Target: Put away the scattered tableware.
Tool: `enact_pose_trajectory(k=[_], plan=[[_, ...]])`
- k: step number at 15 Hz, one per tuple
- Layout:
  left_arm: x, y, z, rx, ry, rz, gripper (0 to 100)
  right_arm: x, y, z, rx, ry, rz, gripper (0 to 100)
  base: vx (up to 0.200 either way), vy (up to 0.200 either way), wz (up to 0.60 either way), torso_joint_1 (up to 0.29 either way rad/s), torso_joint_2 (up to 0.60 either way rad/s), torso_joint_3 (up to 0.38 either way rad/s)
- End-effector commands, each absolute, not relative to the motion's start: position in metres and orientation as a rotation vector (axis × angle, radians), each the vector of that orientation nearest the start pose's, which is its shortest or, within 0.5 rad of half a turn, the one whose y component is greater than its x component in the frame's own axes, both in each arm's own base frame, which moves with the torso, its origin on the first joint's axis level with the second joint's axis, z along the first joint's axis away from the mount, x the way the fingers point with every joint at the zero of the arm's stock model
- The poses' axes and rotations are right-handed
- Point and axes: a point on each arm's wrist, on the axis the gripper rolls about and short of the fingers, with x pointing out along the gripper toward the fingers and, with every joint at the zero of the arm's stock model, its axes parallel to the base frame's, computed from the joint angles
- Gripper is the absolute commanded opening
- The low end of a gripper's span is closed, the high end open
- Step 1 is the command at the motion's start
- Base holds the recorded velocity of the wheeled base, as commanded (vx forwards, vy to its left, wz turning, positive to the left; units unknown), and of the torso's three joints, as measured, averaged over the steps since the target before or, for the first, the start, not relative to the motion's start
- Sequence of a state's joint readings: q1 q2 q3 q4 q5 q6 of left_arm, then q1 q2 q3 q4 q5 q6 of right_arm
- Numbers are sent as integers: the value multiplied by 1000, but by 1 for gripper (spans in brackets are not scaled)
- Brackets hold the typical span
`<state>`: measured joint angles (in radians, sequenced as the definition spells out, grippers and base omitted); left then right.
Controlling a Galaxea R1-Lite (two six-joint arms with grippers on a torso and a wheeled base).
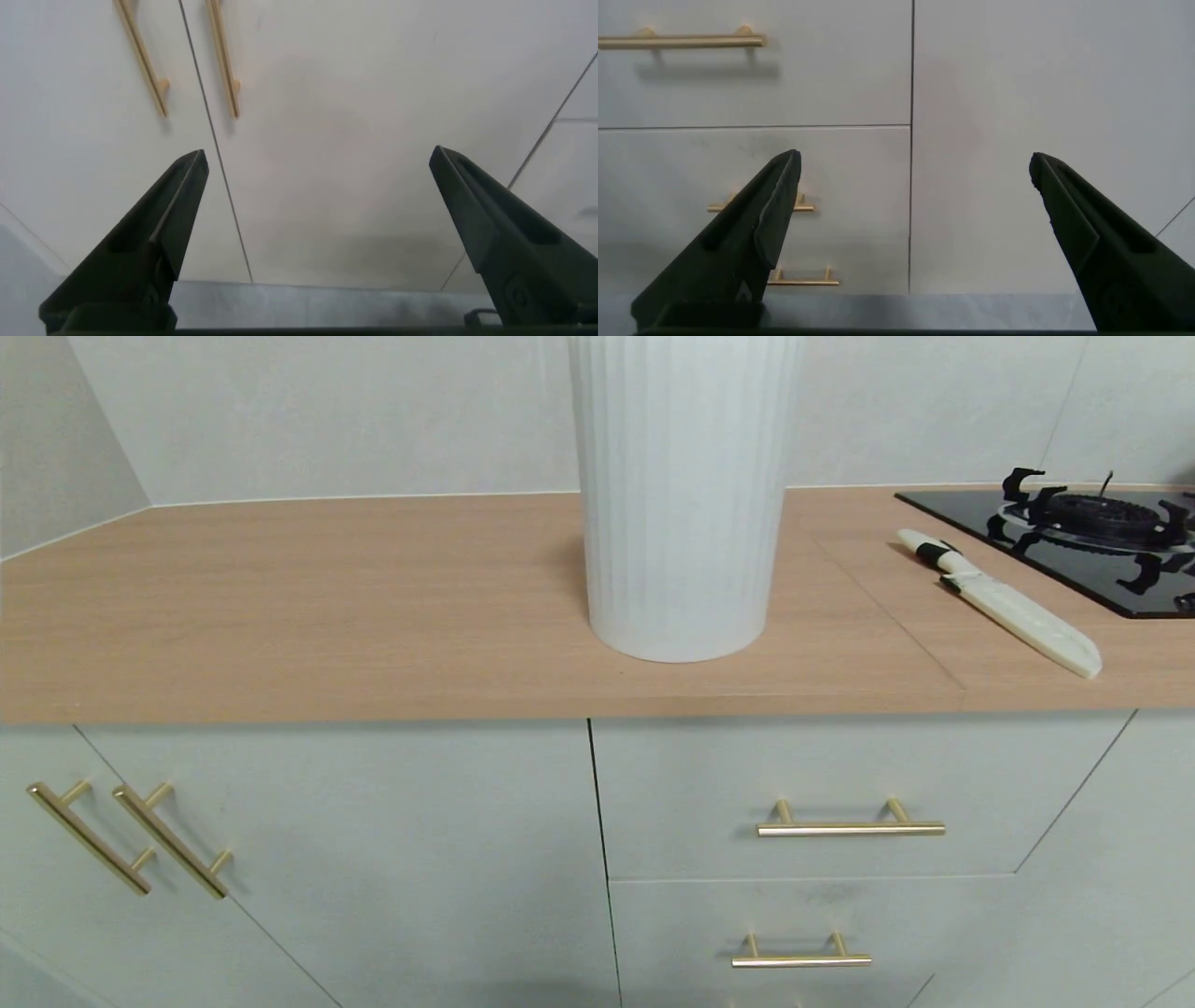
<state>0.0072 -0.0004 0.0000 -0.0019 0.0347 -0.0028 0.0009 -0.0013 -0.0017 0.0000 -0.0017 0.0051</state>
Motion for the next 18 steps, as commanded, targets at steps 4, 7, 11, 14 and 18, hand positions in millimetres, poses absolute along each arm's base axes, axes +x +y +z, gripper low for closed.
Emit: enact_pose_trajectory(k=[4,7,11,14,18], plan=[[-23,1,76,-3,-3,43,100,-23,0,76,5,-2,0,100,0,0,0,127,-510,-315],[-23,1,76,-3,-3,43,100,-23,0,76,5,-2,0,100,0,0,0,167,-474,-308],[-23,1,76,-3,-3,43,100,-23,0,76,6,-2,0,100,0,0,0,179,-465,-295],[-23,1,76,-3,-3,43,100,-23,0,76,6,-2,0,100,0,0,0,199,-486,-289],[-23,1,76,-3,-3,43,100,-23,0,76,5,-2,0,100,0,0,0,216,-497,-287]])
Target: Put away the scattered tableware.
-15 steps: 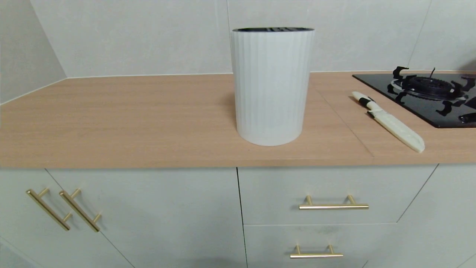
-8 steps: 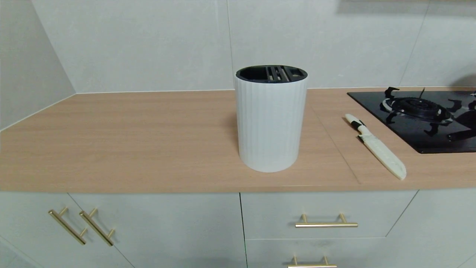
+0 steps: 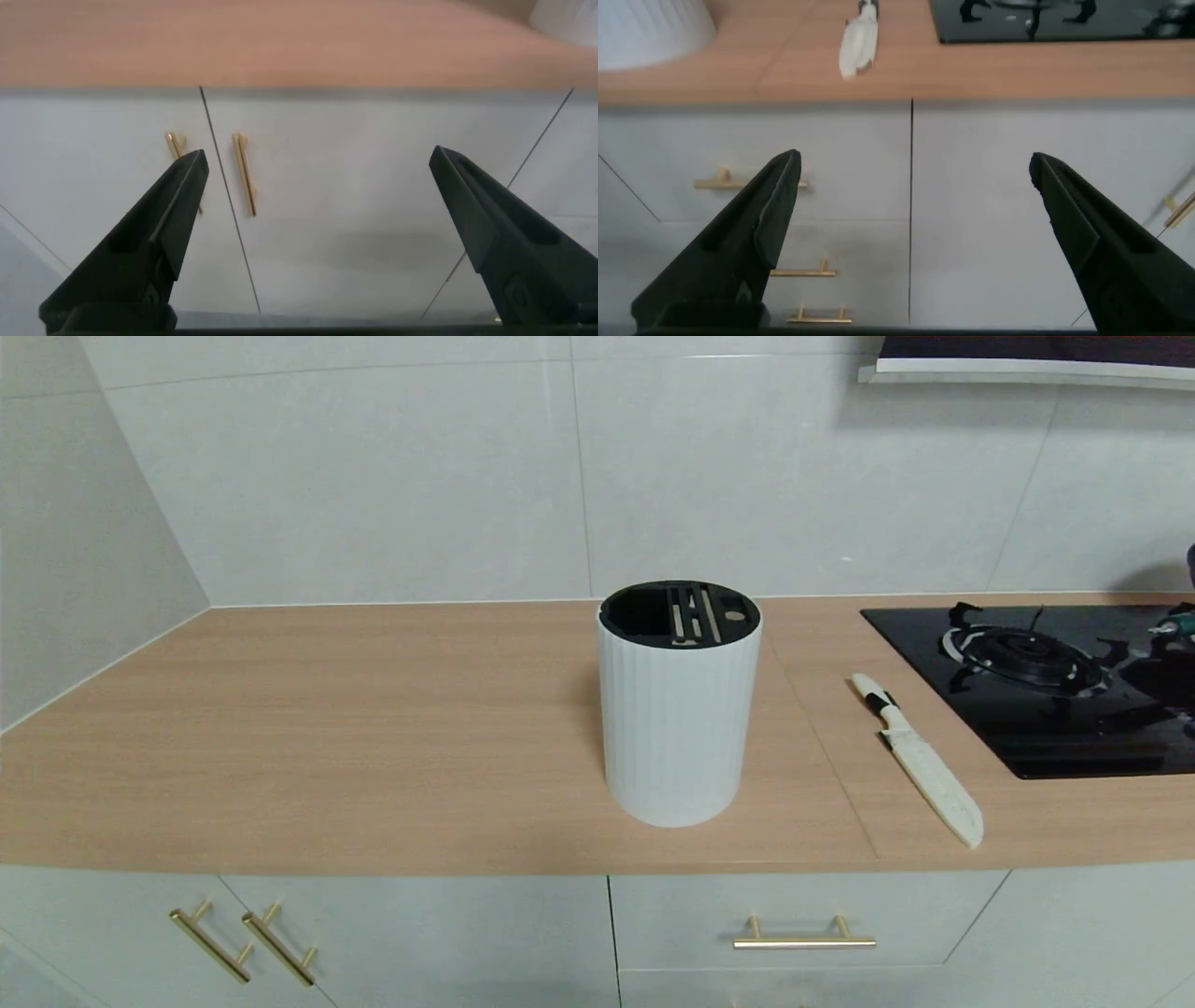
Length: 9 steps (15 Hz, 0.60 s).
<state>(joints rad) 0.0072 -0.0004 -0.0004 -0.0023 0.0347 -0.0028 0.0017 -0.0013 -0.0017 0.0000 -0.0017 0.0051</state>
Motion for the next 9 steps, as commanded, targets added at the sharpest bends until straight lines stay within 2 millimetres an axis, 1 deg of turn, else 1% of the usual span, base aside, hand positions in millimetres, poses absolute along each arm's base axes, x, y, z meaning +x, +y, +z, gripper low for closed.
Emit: enact_pose_trajectory(k=[1,9], plan=[[-23,1,76,-3,-3,43,100,-23,0,76,5,-2,0,100,0,0,0,212,-520,-286],[-23,1,76,-3,-3,43,100,-23,0,76,5,-2,0,100,0,0,0,249,-551,-300]])
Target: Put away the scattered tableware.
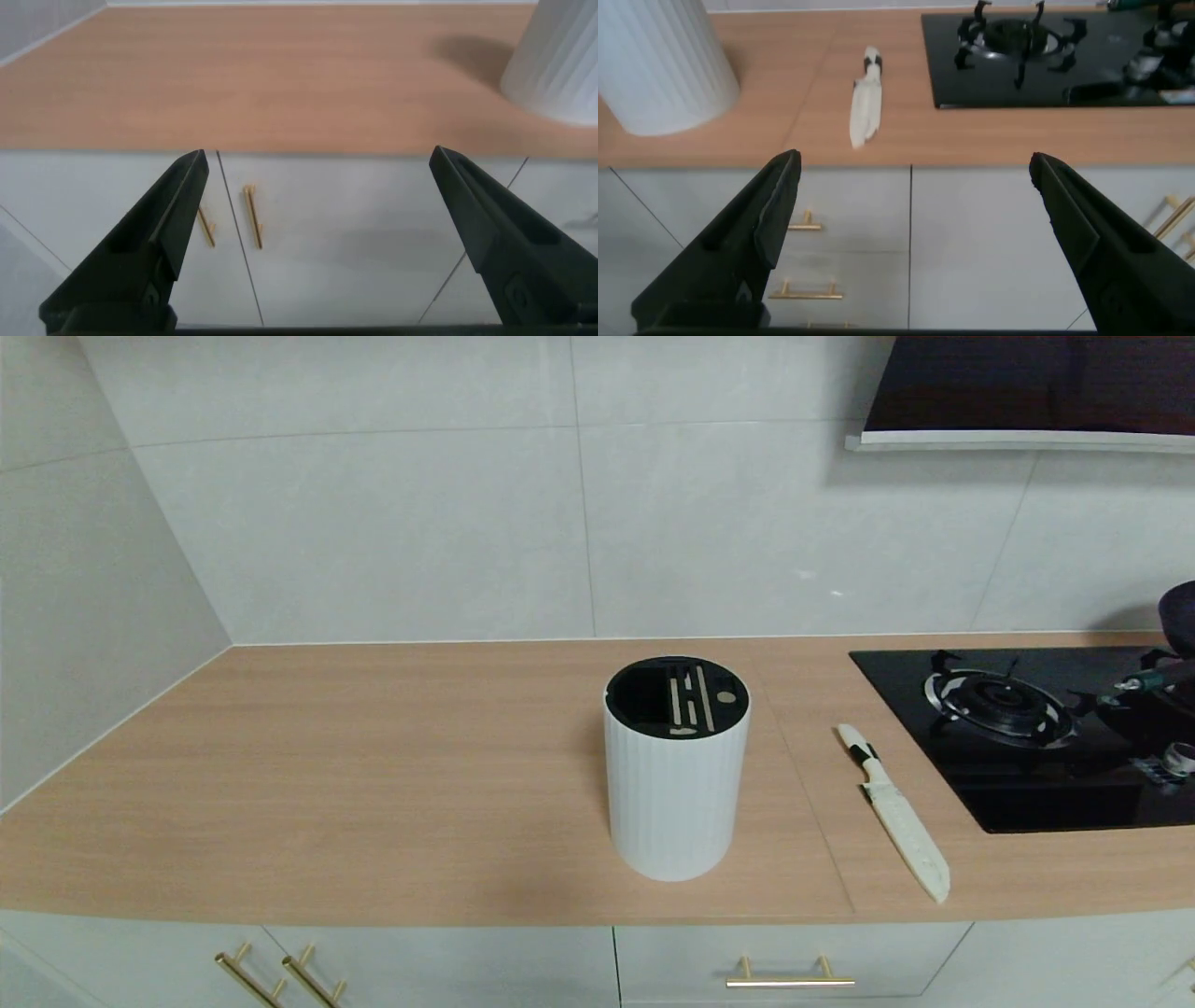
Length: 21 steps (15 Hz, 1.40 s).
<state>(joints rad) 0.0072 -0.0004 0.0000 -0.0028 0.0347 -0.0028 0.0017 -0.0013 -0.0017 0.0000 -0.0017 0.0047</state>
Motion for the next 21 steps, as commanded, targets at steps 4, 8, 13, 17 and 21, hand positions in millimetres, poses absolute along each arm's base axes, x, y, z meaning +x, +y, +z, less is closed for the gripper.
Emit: enact_pose_trajectory(k=[4,8,13,17,21], plan=[[-23,1,76,-3,-3,43,100,-23,0,76,6,-2,0,100,0,0,0,275,-580,-309],[-23,1,76,-5,-3,43,100,-23,0,76,6,-2,0,100,0,0,0,194,-408,-215],[-23,1,76,-5,-3,43,100,-23,0,76,5,-2,0,100,0,0,0,18,-35,-17],[-23,1,76,-5,-3,43,100,-23,0,76,2,-2,0,100,0,0,0,0,0,0],[-23,1,76,-5,-3,43,100,-34,0,115,-13,-124,25,100,0,0,0,0,0,0]])
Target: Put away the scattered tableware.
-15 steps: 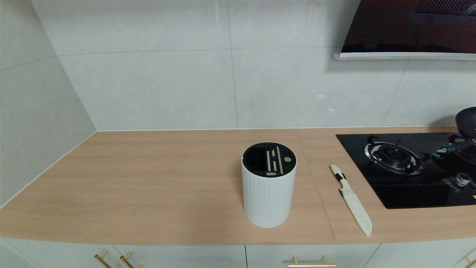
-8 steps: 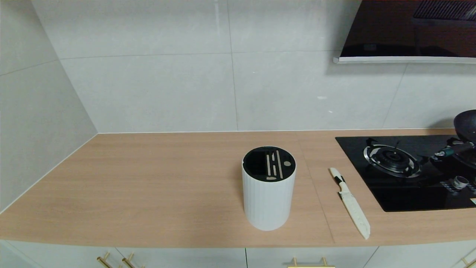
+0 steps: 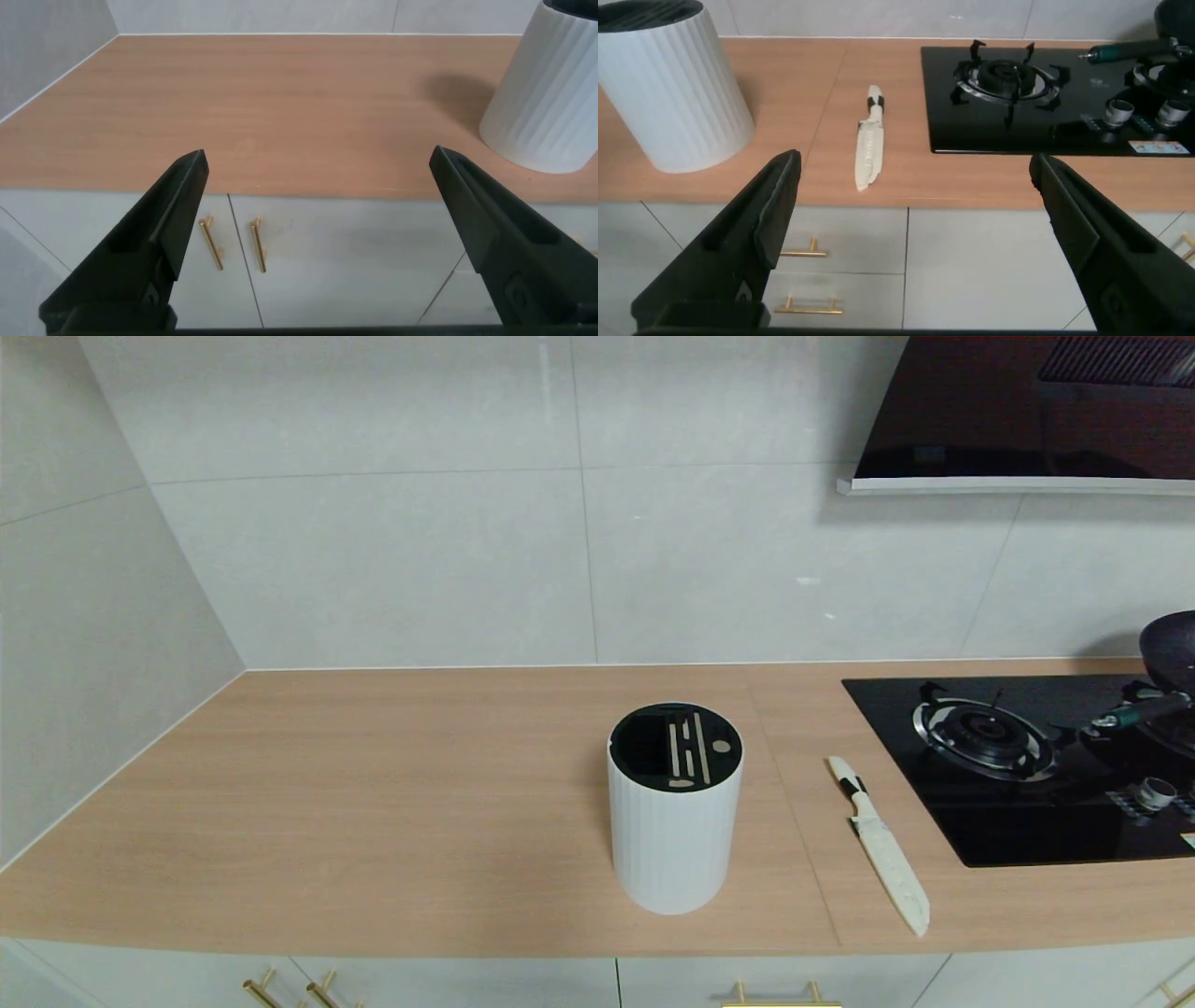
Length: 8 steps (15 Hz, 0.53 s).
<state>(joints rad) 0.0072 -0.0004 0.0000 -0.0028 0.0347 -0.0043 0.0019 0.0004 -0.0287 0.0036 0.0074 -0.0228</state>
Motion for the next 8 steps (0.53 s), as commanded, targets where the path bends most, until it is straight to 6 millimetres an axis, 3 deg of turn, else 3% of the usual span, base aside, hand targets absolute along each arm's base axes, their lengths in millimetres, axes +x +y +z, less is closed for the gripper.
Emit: enact_pose_trajectory(k=[1,3,5,6,8], plan=[[-23,1,76,-5,-3,43,100,-35,0,131,-4,-120,44,100,0,0,0,0,0,0],[-23,1,76,-5,-3,43,100,-20,1,148,-6,-9,84,100,0,0,0,0,0,0],[-23,1,76,-5,-3,43,100,17,3,164,9,193,158,100,0,0,0,0,0,0],[-23,1,76,-5,-3,43,100,50,4,177,17,317,179,100,0,0,0,0,0,0],[-23,1,76,-5,-3,43,100,95,13,193,11,404,253,100,0,0,0,0,0,0]])
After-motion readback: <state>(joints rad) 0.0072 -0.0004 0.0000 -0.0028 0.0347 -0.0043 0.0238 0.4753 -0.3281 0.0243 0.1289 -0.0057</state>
